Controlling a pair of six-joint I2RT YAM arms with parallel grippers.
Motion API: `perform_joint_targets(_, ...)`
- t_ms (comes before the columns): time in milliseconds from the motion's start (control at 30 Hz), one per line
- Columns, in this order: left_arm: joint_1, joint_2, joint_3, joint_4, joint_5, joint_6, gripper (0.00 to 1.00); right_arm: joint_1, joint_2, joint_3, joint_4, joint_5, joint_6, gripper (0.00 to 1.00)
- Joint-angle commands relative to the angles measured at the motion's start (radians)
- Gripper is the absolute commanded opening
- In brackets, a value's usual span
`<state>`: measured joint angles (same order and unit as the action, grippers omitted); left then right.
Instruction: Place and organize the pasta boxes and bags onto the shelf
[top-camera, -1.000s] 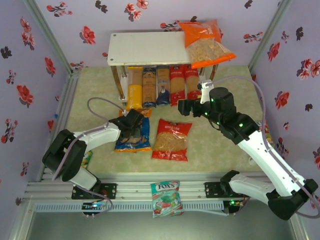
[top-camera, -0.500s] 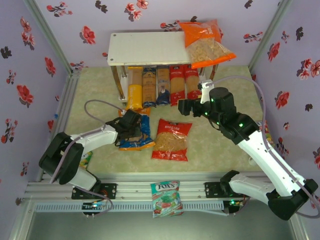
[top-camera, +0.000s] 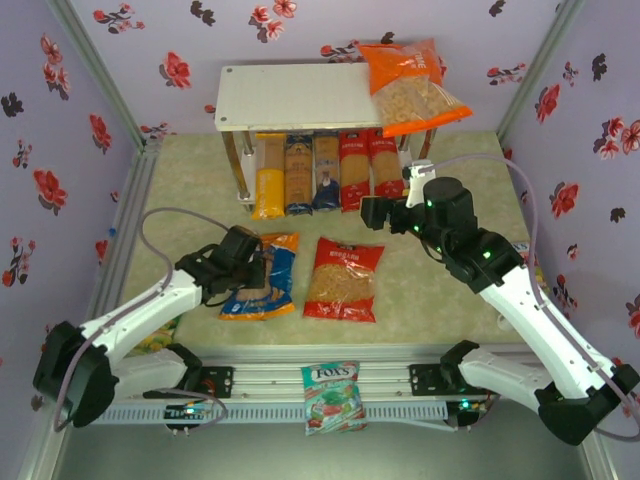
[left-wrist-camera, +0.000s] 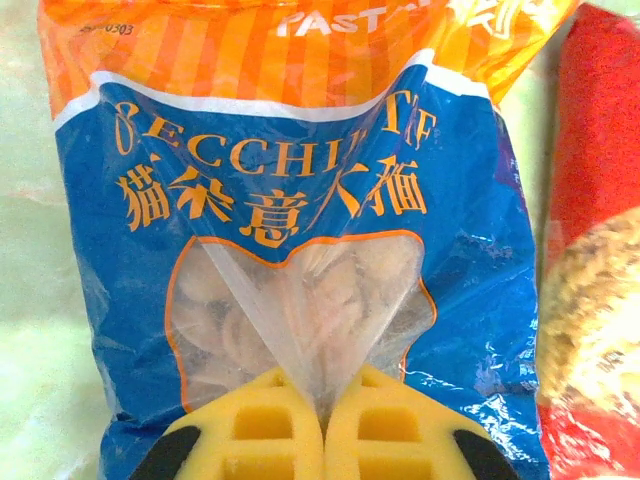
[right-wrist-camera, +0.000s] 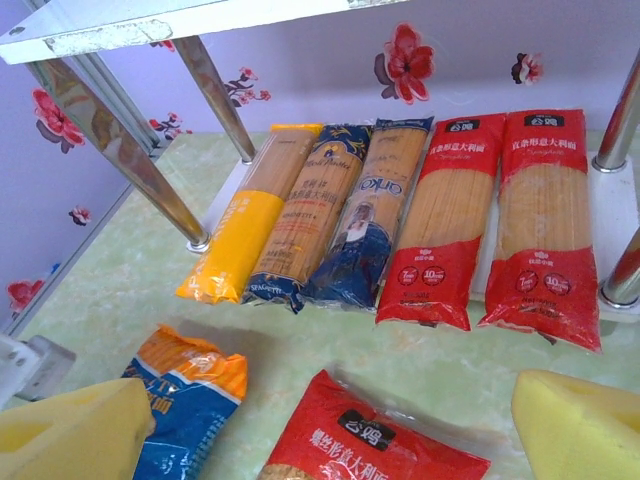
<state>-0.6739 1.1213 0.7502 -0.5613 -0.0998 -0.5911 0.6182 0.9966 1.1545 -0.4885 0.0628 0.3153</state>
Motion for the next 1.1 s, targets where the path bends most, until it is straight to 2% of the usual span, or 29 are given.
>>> perform_joint_targets(0,-0.004,-0.078,0.088,-0.016,0.013,0.037,0.0,0.001,-0.017,-0.016,0.044,0.031,0.026,0.94)
perform_joint_targets(200,-0.004,-0.116,0.187,-0.097,0.054,0.08,0.0,0.002,-0.018,-0.013,0.044,0.04,0.028,0.94)
perform_joint_targets(467,-0.004,-0.131,0.504,-0.225,0.062,0.207,0.0,0.001,-0.015,-0.018,0.051,0.057,0.034,0.94)
perform_joint_targets(767,0.02,0.046,0.951,-0.265,0.106,0.396,0.0,0.001,0.002,-0.007,0.05,0.055,0.035,0.94)
perform_joint_targets(933,0.08,0.169,1.205,-0.275,0.112,0.455,0.0,0.001,0.003,-0.001,0.045,0.047,0.033,0.94)
perform_joint_targets(1067,0.139,0.247,1.32,-0.226,0.079,0.466,0.0,0.002,0.005,0.0,0.041,0.036,0.031,0.94)
